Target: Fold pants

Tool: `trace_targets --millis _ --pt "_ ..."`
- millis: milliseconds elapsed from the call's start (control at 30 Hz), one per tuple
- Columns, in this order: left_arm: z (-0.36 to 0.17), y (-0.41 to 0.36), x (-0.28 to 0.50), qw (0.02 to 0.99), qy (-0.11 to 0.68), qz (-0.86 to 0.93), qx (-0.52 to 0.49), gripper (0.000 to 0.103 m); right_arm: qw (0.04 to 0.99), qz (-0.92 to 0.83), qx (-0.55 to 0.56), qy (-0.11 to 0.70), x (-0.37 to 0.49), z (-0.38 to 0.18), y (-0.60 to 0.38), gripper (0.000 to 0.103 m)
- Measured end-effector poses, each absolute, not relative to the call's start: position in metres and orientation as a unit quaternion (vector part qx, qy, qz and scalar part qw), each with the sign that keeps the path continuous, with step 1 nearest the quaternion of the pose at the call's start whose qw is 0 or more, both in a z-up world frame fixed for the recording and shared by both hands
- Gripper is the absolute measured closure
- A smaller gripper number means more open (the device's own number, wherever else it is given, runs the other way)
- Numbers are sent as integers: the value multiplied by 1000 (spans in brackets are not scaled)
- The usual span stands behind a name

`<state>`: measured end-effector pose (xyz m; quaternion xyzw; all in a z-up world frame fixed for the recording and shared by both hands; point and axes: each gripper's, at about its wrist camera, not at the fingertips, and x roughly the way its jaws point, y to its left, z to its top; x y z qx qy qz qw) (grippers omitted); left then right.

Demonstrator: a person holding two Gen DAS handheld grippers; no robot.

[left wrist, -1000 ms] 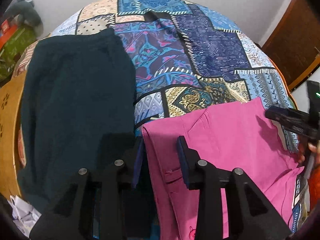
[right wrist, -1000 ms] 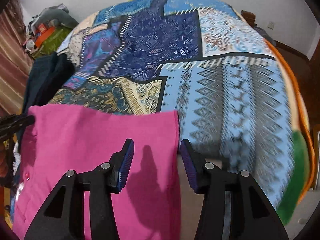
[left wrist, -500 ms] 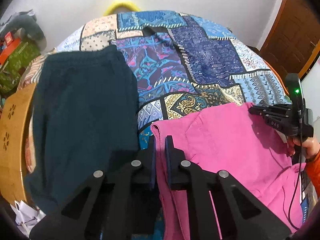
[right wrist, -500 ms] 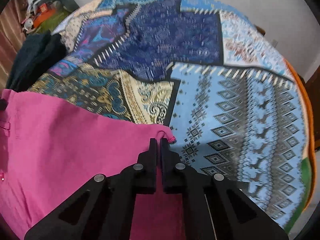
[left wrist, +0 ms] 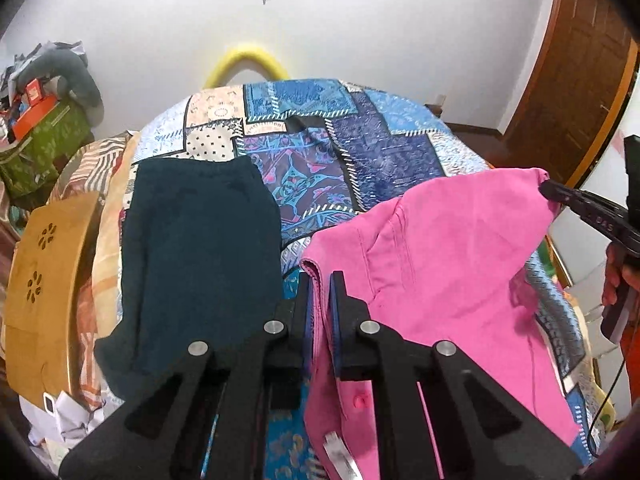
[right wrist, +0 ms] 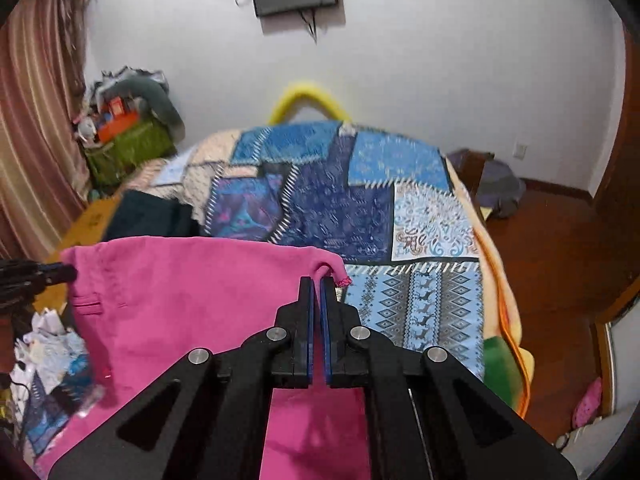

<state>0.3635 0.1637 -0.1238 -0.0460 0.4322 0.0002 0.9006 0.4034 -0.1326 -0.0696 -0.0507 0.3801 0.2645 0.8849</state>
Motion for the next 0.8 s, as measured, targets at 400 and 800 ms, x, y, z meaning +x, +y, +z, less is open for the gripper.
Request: trace_targets --millis 400,800 --pt "-108 134 273 909 415 -19 -27 95 889 284 -54 355 308 -47 -159 100" --pt "-136 110 194 900 434 -33 5 95 880 281 -59 379 224 -72 -190 100"
